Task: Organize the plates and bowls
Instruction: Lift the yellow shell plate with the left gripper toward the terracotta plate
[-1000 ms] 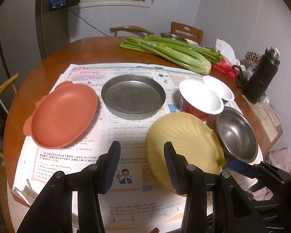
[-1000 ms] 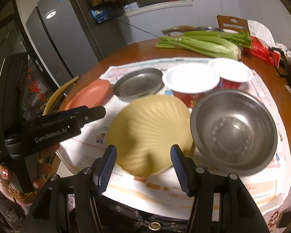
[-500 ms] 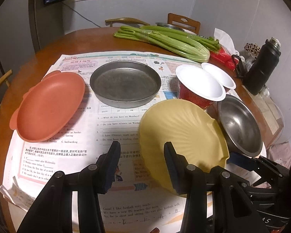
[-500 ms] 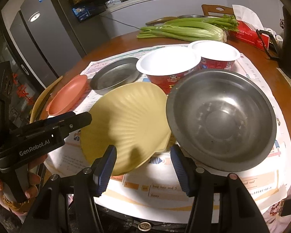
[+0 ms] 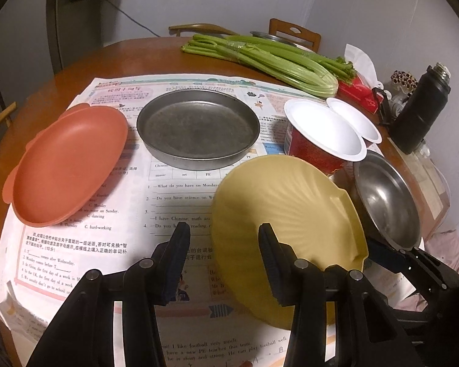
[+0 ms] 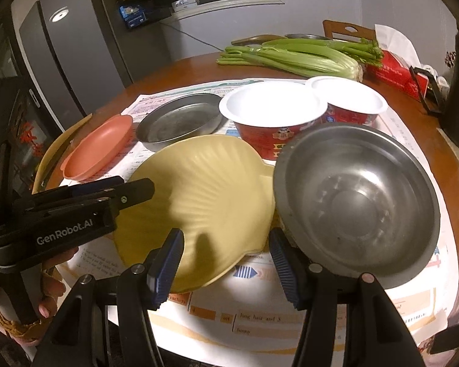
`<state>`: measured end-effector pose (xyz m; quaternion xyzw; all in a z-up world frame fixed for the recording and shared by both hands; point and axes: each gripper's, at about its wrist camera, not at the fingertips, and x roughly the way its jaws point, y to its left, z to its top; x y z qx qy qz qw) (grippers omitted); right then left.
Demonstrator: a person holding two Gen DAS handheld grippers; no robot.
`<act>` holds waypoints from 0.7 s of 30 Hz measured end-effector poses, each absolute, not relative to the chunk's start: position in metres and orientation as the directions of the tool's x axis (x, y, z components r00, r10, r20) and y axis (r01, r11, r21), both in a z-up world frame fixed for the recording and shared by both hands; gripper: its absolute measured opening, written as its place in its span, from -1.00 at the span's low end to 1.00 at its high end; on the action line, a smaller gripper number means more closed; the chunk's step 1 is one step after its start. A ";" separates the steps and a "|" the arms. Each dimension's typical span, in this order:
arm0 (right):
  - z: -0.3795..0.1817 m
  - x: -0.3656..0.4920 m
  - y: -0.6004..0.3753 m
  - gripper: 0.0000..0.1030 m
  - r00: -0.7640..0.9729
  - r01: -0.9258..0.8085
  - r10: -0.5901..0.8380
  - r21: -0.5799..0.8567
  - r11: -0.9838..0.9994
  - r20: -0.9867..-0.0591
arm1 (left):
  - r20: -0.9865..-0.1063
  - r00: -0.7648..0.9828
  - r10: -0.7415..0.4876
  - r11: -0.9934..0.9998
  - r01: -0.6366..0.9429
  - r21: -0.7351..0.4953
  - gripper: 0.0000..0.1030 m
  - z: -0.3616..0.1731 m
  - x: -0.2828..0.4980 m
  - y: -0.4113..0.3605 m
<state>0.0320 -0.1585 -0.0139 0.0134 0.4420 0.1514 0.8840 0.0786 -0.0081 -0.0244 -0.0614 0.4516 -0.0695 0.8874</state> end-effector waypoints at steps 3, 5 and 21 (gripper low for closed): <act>-0.015 0.033 -0.154 0.13 0.561 -0.270 0.282 0.150 0.951 -0.778 | -0.798 0.577 -0.173 0.984 0.059 -0.171 -0.07 -0.029 0.080 -0.006; -0.016 0.033 -0.150 0.13 0.554 -0.284 0.287 0.147 0.948 -0.782 | -0.800 0.575 -0.169 0.984 0.051 -0.171 -0.07 -0.030 0.081 -0.004; -0.025 0.052 -0.120 0.12 0.533 -0.339 0.297 0.122 0.933 -0.793 | -0.793 0.583 -0.177 0.981 0.038 -0.191 -0.07 -0.037 0.091 0.015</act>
